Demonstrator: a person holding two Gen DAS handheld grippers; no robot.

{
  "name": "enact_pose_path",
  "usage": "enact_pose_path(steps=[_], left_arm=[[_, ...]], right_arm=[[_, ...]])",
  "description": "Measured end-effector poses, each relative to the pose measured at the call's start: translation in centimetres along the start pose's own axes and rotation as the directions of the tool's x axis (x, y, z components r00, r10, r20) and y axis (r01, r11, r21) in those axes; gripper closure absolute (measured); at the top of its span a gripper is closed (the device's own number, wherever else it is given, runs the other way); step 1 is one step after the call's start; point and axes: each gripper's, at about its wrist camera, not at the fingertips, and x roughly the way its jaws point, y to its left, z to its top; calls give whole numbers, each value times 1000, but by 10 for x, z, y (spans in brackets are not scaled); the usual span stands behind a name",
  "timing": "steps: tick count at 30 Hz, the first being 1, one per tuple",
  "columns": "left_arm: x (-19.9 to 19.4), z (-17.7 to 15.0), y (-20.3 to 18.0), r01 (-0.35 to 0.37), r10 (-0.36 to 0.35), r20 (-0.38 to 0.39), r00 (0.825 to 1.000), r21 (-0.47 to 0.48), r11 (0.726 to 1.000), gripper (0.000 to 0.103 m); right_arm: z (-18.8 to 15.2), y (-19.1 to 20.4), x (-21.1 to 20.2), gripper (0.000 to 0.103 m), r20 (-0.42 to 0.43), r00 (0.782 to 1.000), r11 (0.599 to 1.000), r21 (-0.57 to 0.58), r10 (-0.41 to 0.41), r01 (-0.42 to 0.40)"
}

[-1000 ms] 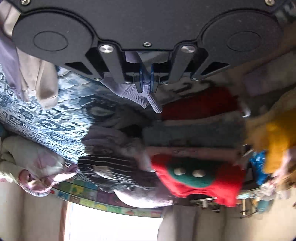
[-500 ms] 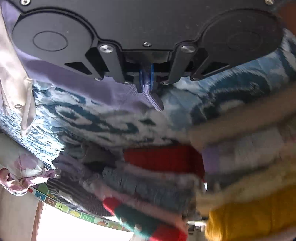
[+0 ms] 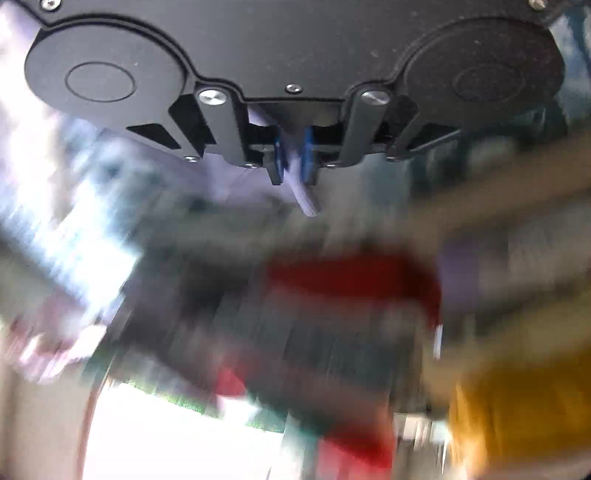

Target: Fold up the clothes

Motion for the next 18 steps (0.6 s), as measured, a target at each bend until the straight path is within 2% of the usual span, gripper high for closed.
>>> enact_pose_path(steps=[1, 3, 6, 8, 11, 12, 13, 15, 16, 17, 18], left_arm=[[5, -2, 2, -17, 17, -35, 999, -11, 1000, 85], [-4, -5, 9, 3, -3, -2, 1000, -65, 998, 75], [-17, -5, 8, -34, 35, 15, 999, -76, 997, 75], [-27, -4, -3, -29, 30, 28, 999, -48, 998, 75], [-32, -4, -25, 48, -48, 2, 999, -57, 997, 75], [-33, -5, -33, 80, -81, -11, 997, -65, 995, 72], [-34, -6, -42, 109, -111, -26, 993, -75, 991, 57], [-30, -12, -65, 150, -157, -75, 985, -95, 984, 38], [-29, -17, -77, 169, -179, -98, 979, -102, 980, 38], [-30, -24, -88, 186, -198, -118, 973, -105, 977, 37], [-31, -31, -100, 203, -217, -138, 966, -109, 973, 36]], right_arm=[[0, 0, 0, 14, -1, 1000, 1000, -3, -1, 1], [0, 1, 0, 14, -2, 1000, 1000, -6, -1, 1], [-1, 0, 0, 13, -1, 1000, 1000, -6, 1, -1], [-1, 1, 2, 11, -3, 1000, 1000, -11, 5, -5], [-1, 2, 3, 8, -6, 1000, 1000, -27, 5, -5], [-1, 3, 4, 8, -7, 1000, 999, -33, 3, -3], [-1, 3, 4, 8, -7, 1000, 999, -37, 2, -2], [0, 2, 3, 9, -11, 1000, 1000, -29, 9, -9], [2, 0, 1, 10, -14, 1000, 1000, -11, 15, -15], [4, -2, -1, 15, -17, 1000, 1000, 6, 21, -21], [7, -7, -4, 25, -16, 999, 998, 42, 38, -37]])
